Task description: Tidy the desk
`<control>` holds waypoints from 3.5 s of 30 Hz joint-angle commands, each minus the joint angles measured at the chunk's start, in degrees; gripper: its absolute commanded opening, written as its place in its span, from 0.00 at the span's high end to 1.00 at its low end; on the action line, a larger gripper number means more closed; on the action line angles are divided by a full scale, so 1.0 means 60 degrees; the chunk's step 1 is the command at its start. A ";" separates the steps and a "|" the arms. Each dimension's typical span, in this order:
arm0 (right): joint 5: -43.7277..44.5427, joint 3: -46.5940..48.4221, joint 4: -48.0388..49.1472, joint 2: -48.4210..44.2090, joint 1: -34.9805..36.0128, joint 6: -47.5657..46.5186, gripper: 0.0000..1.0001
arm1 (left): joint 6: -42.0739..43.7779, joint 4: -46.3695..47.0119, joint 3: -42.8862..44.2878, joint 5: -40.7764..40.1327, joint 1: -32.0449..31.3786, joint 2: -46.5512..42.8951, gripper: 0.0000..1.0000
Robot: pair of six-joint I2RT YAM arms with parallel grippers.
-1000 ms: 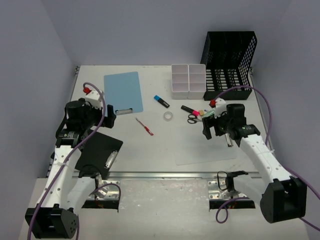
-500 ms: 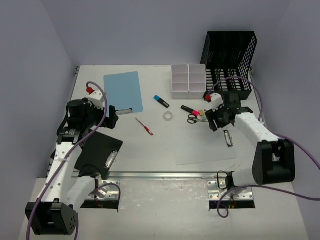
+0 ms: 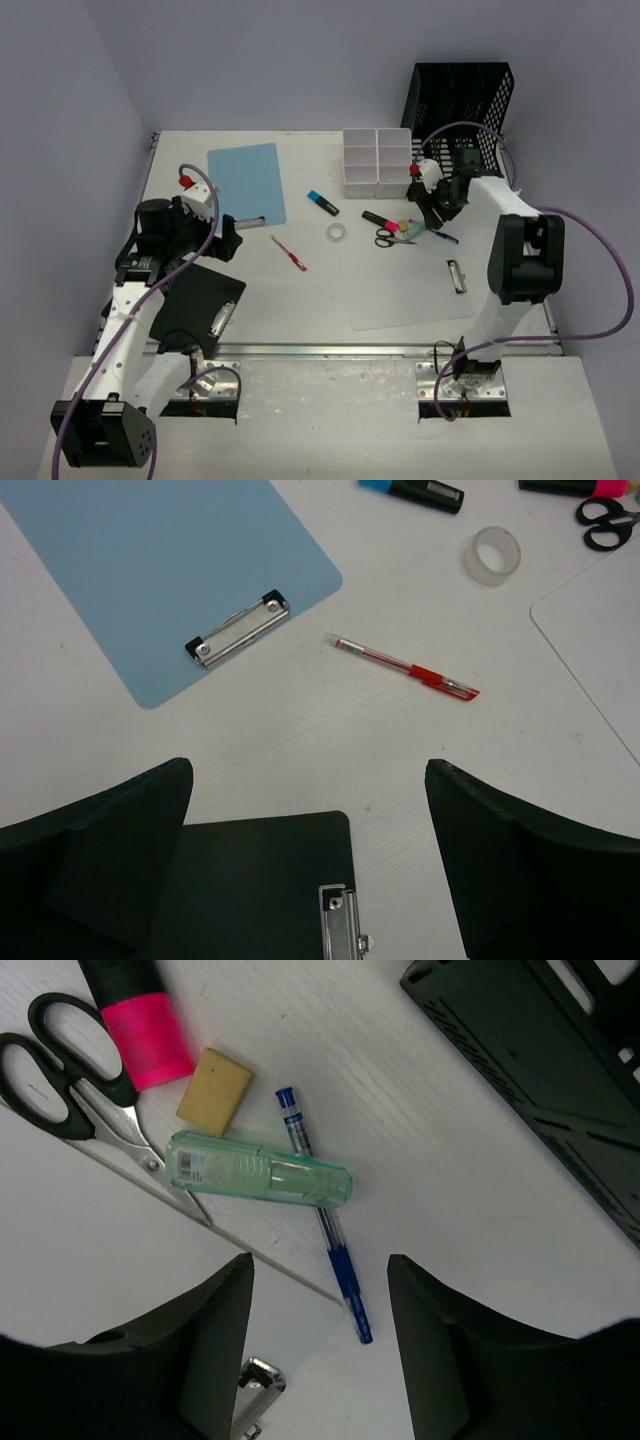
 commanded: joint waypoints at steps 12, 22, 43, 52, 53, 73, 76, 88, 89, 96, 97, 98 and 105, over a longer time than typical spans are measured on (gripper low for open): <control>-0.0897 0.2859 -0.2709 0.2224 -0.0304 -0.2100 0.49 | 0.0120 0.0283 0.0062 0.0357 -0.0065 -0.0039 0.00; -0.0018 0.2203 -0.1935 0.2518 -0.0334 -0.2525 0.53 | 0.0076 0.0371 0.0018 0.0284 -0.0065 0.0137 0.00; 0.0511 0.2039 -0.2182 0.2592 -0.0216 -0.3243 0.99 | 0.0018 0.0342 -0.0026 0.0196 -0.0065 0.0064 0.00; 0.0569 0.2537 -0.3162 0.0879 -0.0202 -0.2585 0.99 | 0.0134 0.0444 0.0047 0.0020 -0.0065 -0.0068 0.00; 0.0438 0.2639 -0.3280 0.0573 -0.0202 -0.2439 0.99 | 0.0149 0.0473 0.0091 -0.0023 -0.0065 -0.0039 0.00; -0.5494 0.2158 -0.4001 -0.0763 0.1439 0.7646 0.99 | 0.7042 0.1444 0.1160 0.1043 -0.4238 0.0650 0.11; -0.5103 0.1484 -0.3371 -0.1157 0.1541 0.9521 0.99 | 0.9081 0.0769 0.1263 0.1614 -0.5132 0.0679 0.12; -0.4893 -0.1384 -0.2786 -0.2462 0.2142 1.3044 0.99 | 1.1662 0.0341 0.2552 0.1764 -0.9131 0.3373 0.23; -0.5142 -0.1664 -0.2305 -0.2738 0.2142 1.3249 0.99 | 1.1736 0.0574 0.2581 0.1749 -0.9379 0.3534 0.26; -0.6198 -0.2765 -0.1115 -0.3502 0.2186 1.4567 0.99 | 1.1707 0.1468 0.2786 0.1953 -0.9587 0.4428 0.32; -0.6445 -0.2969 -0.0969 -0.3575 0.2186 1.4715 0.99 | 1.1707 0.1571 0.2786 0.1968 -0.9616 0.4473 0.32; -0.6607 -0.3145 -0.0387 -0.3677 0.2186 1.4948 0.99 | 1.1664 0.1804 0.2786 0.1968 -0.9674 0.4589 0.33; -0.7239 -0.4728 0.2152 -0.4528 0.2215 1.6882 0.99 | 1.0756 0.3094 0.2626 0.1837 -0.9792 0.4825 0.39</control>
